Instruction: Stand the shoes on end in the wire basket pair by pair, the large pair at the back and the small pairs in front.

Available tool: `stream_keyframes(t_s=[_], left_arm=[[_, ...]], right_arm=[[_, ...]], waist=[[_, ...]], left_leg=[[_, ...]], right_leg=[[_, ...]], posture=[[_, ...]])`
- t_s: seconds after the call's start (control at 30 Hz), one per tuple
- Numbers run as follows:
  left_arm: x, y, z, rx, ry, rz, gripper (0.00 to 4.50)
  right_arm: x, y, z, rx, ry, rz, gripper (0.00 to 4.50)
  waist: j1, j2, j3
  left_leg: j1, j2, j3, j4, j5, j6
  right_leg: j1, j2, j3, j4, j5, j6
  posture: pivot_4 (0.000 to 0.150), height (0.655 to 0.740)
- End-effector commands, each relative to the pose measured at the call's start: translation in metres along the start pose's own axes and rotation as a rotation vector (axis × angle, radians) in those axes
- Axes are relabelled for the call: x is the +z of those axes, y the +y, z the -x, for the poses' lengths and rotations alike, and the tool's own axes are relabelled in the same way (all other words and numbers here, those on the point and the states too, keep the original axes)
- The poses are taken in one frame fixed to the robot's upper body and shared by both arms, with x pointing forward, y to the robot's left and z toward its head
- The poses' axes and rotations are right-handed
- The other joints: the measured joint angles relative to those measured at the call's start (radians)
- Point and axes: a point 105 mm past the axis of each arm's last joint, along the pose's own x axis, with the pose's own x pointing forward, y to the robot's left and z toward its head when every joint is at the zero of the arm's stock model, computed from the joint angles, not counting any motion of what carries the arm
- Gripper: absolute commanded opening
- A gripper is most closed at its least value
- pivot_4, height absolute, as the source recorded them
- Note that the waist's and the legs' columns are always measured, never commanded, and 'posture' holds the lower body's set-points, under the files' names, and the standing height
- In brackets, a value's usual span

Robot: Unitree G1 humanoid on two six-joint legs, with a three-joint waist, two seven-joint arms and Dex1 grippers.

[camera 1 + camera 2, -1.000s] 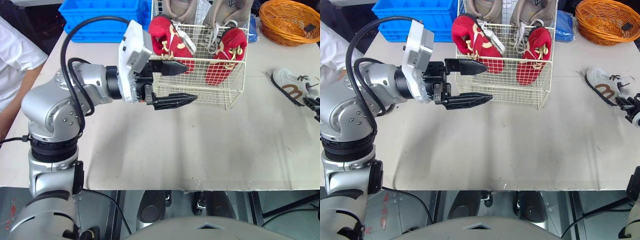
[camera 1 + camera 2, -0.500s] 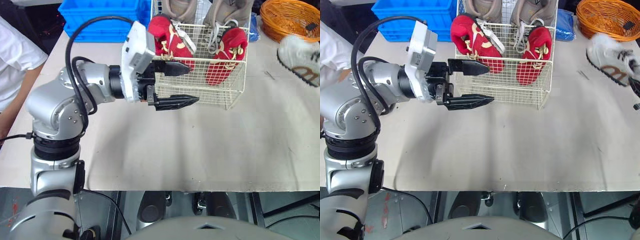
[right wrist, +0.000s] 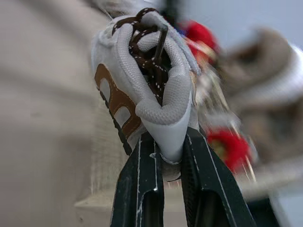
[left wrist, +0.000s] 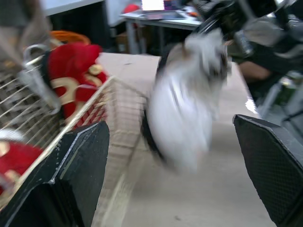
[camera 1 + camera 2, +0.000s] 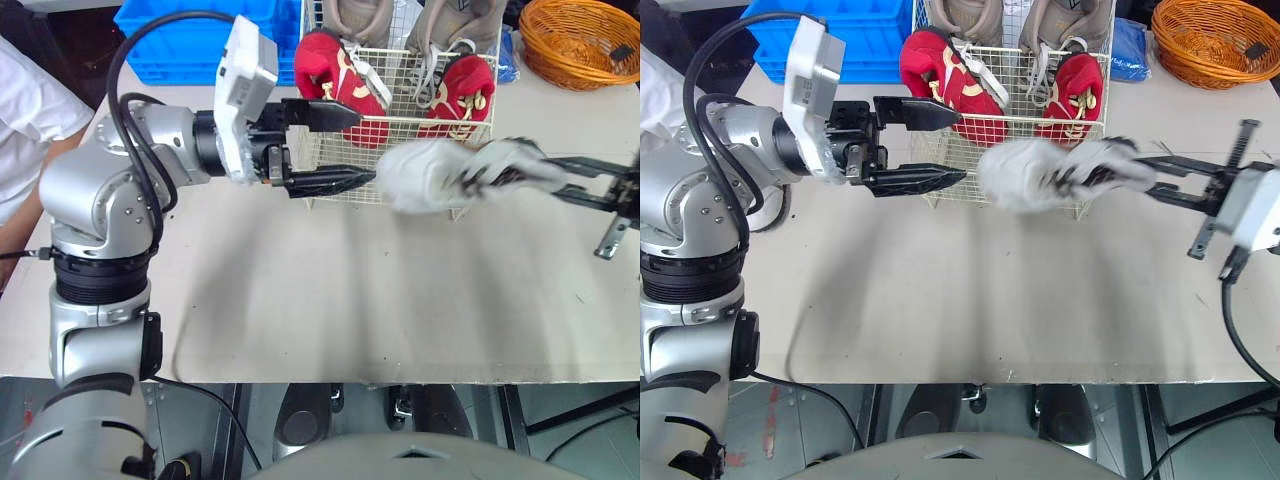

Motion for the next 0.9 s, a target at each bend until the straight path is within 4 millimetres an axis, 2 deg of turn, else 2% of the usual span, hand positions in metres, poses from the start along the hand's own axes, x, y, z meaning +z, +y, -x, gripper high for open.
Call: stream_keyframes(t_s=[0.03, 0.17, 0.3, 0.43, 0.7, 0.9], left_arm=[[-0.001, -0.002, -0.003, -0.025, 0.052, -0.036, 4.50], [-0.023, -0.001, -0.005, -0.048, 0.179, -0.050, 4.50], [-0.038, 0.000, -0.008, -0.079, 0.264, -0.021, 4.50], [-0.051, 0.005, -0.005, -0.071, 0.325, -0.017, 4.50], [-0.054, 0.006, -0.010, -0.127, 0.316, 0.001, 4.50], [-0.052, -0.005, -0.014, -0.198, 0.286, 0.028, 4.50]], right_arm=[[0.005, -0.002, -0.015, 0.130, -0.016, 0.202, 0.01], [0.005, -0.012, -0.033, 0.193, -0.040, 0.366, 0.01], [0.014, -0.020, -0.053, 0.218, -0.104, 0.508, 0.01], [0.021, -0.025, -0.061, 0.215, -0.147, 0.578, 0.01], [0.029, -0.031, -0.065, 0.187, -0.181, 0.637, 0.01], [0.030, -0.035, -0.065, 0.161, -0.181, 0.653, 0.01]], waist=[[0.001, 0.000, 0.000], [0.003, -0.001, 0.001], [0.001, -0.002, 0.002], [0.001, -0.002, 0.002], [0.002, -0.002, 0.002], [0.000, -0.002, 0.002]], left_leg=[[0.000, 0.000, 0.000, 0.000, 0.000, 0.000], [-0.001, -0.001, 0.000, 0.000, 0.000, 0.000], [-0.002, -0.001, -0.001, 0.000, 0.000, 0.000], [-0.002, 0.000, -0.001, 0.000, 0.000, 0.000], [-0.002, -0.001, -0.001, 0.000, 0.000, 0.000], [-0.002, 0.000, -0.001, 0.000, 0.000, 0.000]], right_leg=[[0.000, 0.000, 0.000, 0.000, 0.000, 0.000], [0.000, 0.000, 0.000, -0.001, 0.000, 0.000], [0.000, 0.000, -0.002, -0.001, 0.000, 0.000], [-0.001, 0.000, -0.002, -0.001, 0.000, 0.000], [0.000, -0.001, -0.003, -0.001, 0.000, 0.000], [0.000, -0.001, -0.003, -0.001, 0.000, 0.000]], posture=[[0.150, 0.6860], [0.150, 0.6860], [0.150, 0.6860], [0.150, 0.6860], [0.150, 0.6860], [0.150, 0.6860]])
